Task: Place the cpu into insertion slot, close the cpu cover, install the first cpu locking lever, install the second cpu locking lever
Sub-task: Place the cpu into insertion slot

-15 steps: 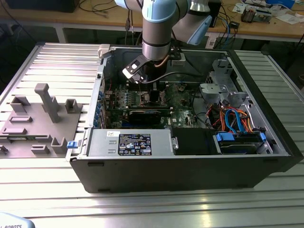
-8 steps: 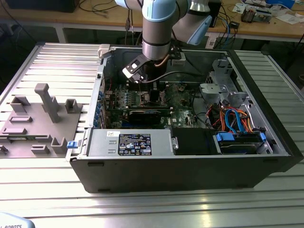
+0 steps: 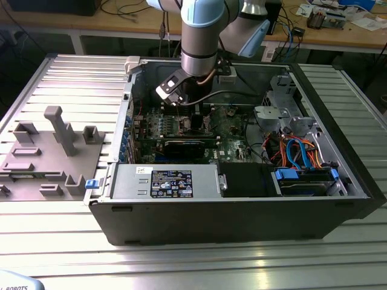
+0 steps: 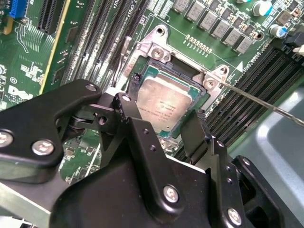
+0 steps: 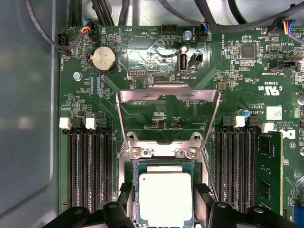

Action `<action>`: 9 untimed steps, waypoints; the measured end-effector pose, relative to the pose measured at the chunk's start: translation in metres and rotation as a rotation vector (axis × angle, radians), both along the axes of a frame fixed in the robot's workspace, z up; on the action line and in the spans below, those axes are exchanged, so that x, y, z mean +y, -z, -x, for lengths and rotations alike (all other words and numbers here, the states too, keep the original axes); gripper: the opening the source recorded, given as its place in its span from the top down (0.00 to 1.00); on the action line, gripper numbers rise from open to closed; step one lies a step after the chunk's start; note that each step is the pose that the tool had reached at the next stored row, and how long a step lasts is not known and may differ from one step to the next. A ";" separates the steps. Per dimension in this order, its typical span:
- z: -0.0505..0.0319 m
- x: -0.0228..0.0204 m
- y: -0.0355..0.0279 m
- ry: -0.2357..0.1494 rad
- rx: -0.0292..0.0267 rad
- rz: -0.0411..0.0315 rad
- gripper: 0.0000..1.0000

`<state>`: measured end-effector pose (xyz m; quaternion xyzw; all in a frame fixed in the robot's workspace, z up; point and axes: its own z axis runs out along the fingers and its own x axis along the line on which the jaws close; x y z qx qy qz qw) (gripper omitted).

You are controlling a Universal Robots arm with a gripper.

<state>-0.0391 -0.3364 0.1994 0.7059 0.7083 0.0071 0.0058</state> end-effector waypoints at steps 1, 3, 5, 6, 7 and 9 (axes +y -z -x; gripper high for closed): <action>0.0000 -0.0005 0.0001 0.000 0.0000 0.0000 0.38; 0.0000 -0.0013 0.0001 0.000 0.0000 0.0000 0.38; 0.0000 -0.0015 -0.0010 0.000 0.0000 0.0002 0.38; 0.0000 -0.0015 -0.0020 0.000 0.0000 0.0002 0.38; 0.0000 -0.0014 -0.0030 0.000 -0.0001 0.0000 0.38; 0.0000 -0.0014 -0.0059 0.000 -0.0001 0.0000 0.38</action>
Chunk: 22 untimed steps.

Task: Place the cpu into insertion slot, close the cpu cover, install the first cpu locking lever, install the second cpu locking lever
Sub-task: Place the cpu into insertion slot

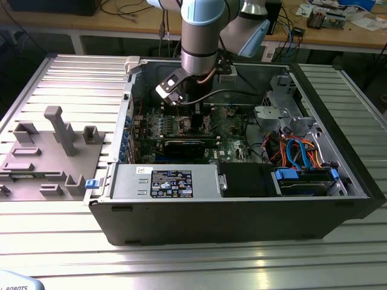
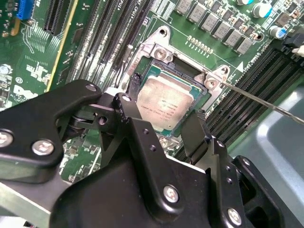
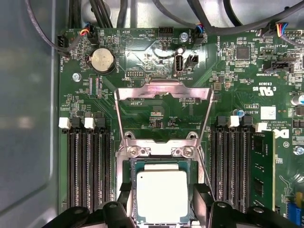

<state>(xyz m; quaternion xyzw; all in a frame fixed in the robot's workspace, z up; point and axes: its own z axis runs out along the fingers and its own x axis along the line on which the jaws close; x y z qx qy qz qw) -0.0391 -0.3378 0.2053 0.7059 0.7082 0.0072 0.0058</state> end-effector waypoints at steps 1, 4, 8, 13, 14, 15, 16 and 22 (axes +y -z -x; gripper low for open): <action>0.0000 0.0000 -0.0010 0.000 0.0001 0.0000 0.38; -0.0001 0.0002 -0.0030 0.000 -0.0001 -0.0010 0.38; 0.0000 0.0006 -0.0031 0.000 0.0000 -0.0040 0.53; 0.0000 0.0006 -0.0037 -0.004 0.0000 -0.0040 0.76; 0.0001 0.0001 -0.0038 -0.008 0.0002 -0.0037 0.83; 0.0001 -0.0006 -0.0038 -0.011 0.0002 -0.0035 0.83; 0.0000 -0.0016 -0.0037 -0.016 0.0001 -0.0035 0.83; -0.0001 -0.0050 -0.0036 -0.030 0.0011 -0.0026 0.89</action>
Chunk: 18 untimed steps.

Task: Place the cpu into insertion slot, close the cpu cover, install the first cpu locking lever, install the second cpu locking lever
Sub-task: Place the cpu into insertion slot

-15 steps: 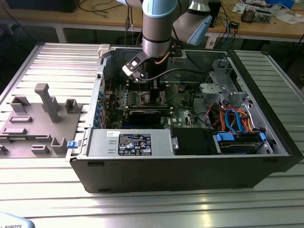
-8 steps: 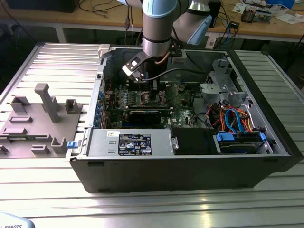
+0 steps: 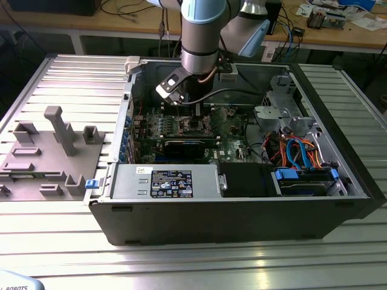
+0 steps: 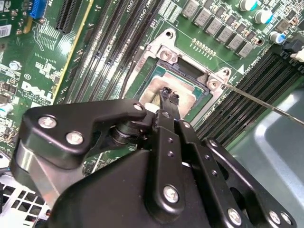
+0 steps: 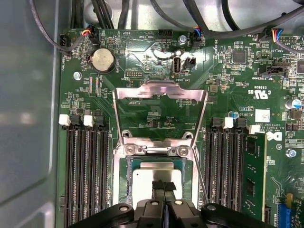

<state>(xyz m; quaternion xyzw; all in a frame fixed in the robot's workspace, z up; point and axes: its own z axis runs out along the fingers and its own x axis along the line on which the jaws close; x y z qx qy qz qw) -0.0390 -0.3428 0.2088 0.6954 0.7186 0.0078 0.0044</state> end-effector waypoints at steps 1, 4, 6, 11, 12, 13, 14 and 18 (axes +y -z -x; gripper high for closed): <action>0.0000 -0.0002 0.0001 -0.001 0.0001 0.0000 0.89; 0.0000 -0.0007 0.0020 -0.002 0.0012 0.0002 0.89; 0.0000 -0.0008 0.0030 -0.002 0.0016 0.0007 0.89; 0.0000 0.0000 0.0042 -0.003 0.0013 -0.0024 0.89; 0.0001 0.0000 0.0043 -0.003 0.0012 -0.0025 0.89; 0.0004 0.0001 0.0043 -0.003 0.0010 -0.0025 0.89; 0.0022 0.0003 0.0047 -0.003 0.0004 -0.0040 0.89; 0.0042 -0.0001 0.0035 -0.002 0.0009 -0.0032 0.89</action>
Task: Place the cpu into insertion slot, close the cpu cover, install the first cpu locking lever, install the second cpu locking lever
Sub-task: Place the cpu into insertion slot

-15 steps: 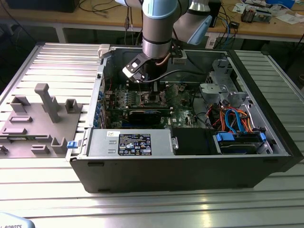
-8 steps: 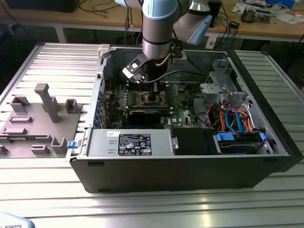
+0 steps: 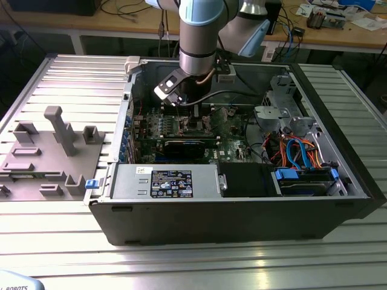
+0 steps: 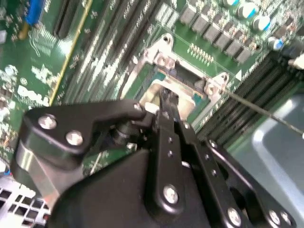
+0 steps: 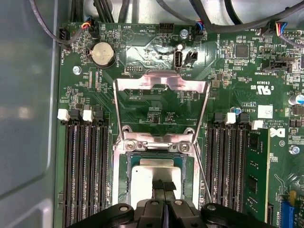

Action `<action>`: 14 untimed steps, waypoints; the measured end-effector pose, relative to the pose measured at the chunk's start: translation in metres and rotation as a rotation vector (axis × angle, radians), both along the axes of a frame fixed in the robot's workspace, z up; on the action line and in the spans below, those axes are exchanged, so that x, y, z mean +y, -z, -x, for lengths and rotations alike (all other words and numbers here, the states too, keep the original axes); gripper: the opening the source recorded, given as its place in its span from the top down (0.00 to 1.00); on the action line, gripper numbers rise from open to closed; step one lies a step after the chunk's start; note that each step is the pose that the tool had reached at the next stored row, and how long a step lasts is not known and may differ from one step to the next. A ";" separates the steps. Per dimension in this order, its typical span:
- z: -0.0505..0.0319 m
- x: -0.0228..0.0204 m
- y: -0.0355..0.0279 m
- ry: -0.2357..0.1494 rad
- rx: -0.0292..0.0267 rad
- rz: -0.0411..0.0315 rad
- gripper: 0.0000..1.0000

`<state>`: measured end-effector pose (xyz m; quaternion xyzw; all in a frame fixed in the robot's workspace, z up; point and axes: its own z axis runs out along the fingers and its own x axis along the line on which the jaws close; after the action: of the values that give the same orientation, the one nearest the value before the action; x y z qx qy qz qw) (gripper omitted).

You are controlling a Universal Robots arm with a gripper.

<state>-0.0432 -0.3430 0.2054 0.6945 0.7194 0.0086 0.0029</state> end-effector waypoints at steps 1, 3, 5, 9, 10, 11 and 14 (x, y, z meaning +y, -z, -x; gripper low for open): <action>0.0000 0.0001 -0.0012 0.000 -0.0001 -0.0006 0.89; -0.0002 0.0000 -0.0055 0.000 0.0002 0.0003 0.89; -0.0010 0.0000 -0.0103 0.000 0.0004 0.0004 0.89; -0.0055 0.0000 -0.0154 0.000 0.0055 0.0003 0.89; -0.0073 0.0000 -0.0162 0.000 0.0079 0.0002 0.89; -0.0090 0.0000 -0.0169 0.000 0.0106 0.0003 0.89; -0.0135 0.0000 -0.0204 0.000 0.0169 0.0003 0.89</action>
<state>-0.0297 -0.3430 0.2258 0.6945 0.7195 0.0026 -0.0030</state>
